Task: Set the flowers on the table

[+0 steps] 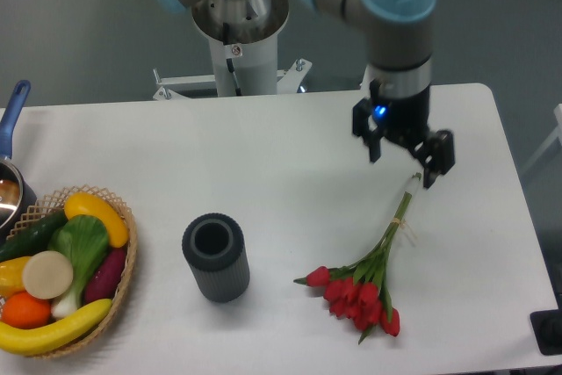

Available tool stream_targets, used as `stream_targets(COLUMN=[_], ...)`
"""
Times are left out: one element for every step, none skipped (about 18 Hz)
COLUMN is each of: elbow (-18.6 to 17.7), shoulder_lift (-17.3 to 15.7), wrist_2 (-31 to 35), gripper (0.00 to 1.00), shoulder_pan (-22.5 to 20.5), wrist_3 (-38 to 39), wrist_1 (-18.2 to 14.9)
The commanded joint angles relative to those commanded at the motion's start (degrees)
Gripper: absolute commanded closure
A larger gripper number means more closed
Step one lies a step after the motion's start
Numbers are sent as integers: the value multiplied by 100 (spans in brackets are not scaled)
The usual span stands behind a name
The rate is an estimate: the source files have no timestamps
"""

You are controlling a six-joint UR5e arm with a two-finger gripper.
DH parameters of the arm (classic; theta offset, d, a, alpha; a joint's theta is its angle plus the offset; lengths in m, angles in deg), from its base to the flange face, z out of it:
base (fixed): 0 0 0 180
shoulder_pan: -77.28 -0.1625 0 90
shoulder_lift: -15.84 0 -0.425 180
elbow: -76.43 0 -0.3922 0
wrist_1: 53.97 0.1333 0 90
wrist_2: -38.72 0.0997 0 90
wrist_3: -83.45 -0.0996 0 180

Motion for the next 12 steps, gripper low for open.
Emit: stream_targets(elbow=[-53,-88,-115,-158,-185,-194,-194,-298,-404,-483,-475,-484], shoulder_lift=[-9,-35,-35,-35,-18,0,9,-35,-105,-158,-176,-185], wrist_2=[-9,-18,-44,-123,-210,-307,-360,-378,-378,-396,-396,-396], gripper=[0,0,0,0,0,0,0,0,0,0,0,0], shoulder_pan=[-106,-237,-360,-518,-685,-835,-958,-1064,-1117,-1178,-1188,-1188], wrist_3=[-184,-404,-658,-887,-1107,-1335,-1573,-1819,-1917,-1944,-1953,-1953], wrist_1=[0,-9,-9,-9,0,0,0,-26,-35,-26,-44,-44])
